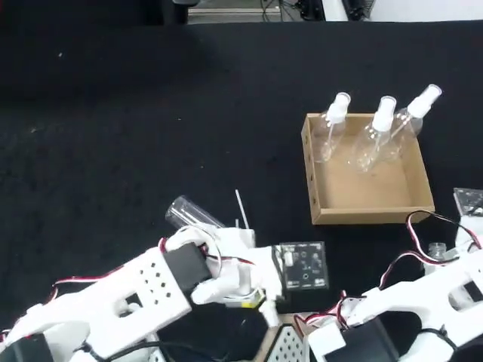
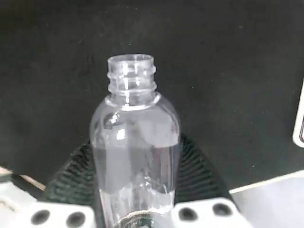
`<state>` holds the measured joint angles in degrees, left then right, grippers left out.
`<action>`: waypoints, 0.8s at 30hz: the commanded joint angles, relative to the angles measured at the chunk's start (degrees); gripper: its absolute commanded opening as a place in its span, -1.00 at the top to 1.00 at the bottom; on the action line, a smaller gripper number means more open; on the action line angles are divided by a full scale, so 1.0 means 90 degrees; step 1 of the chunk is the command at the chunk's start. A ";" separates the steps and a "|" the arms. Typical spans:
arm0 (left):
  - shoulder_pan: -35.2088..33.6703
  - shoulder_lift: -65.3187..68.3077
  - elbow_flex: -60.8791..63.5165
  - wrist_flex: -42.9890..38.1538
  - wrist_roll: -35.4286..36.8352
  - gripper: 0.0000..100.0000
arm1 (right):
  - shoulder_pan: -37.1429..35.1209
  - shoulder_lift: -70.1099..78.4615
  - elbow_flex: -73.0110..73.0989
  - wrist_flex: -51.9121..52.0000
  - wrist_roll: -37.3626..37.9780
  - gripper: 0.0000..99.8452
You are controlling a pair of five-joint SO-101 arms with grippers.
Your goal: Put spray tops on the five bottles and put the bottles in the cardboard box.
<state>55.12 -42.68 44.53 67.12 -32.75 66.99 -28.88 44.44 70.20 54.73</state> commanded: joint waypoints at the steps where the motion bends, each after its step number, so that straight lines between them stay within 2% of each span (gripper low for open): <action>1: -0.0132 -0.0254 -0.0044 -0.0127 0.0440 0.54 | -0.0049 0.0005 -0.0943 -0.0186 -0.0947 0.98; 6: -0.0142 -0.0156 0.0259 -0.1016 0.0850 0.54 | -0.0029 0.0894 -0.2281 -0.0098 -0.1621 0.98; 13: -0.0034 0.1192 0.0210 -0.1621 0.0869 0.54 | 0.0567 0.3101 -0.4449 0.0869 -0.1602 0.98; 16: 0.0347 0.1670 0.0063 -0.1602 0.0801 0.53 | 0.0733 0.3853 -0.5192 0.1162 -0.1592 0.98; 19: 0.0689 0.1954 0.0083 -0.1592 0.0234 0.53 | 0.0840 0.4381 -0.5778 0.1407 -0.1592 0.98; 24: 0.0796 0.2315 -0.0034 -0.1807 0.0098 0.53 | 0.0918 0.4742 -0.6217 0.1465 -0.1592 0.98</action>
<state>60.84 -23.52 48.22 53.14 -30.90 73.93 14.20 -6.90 82.77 40.57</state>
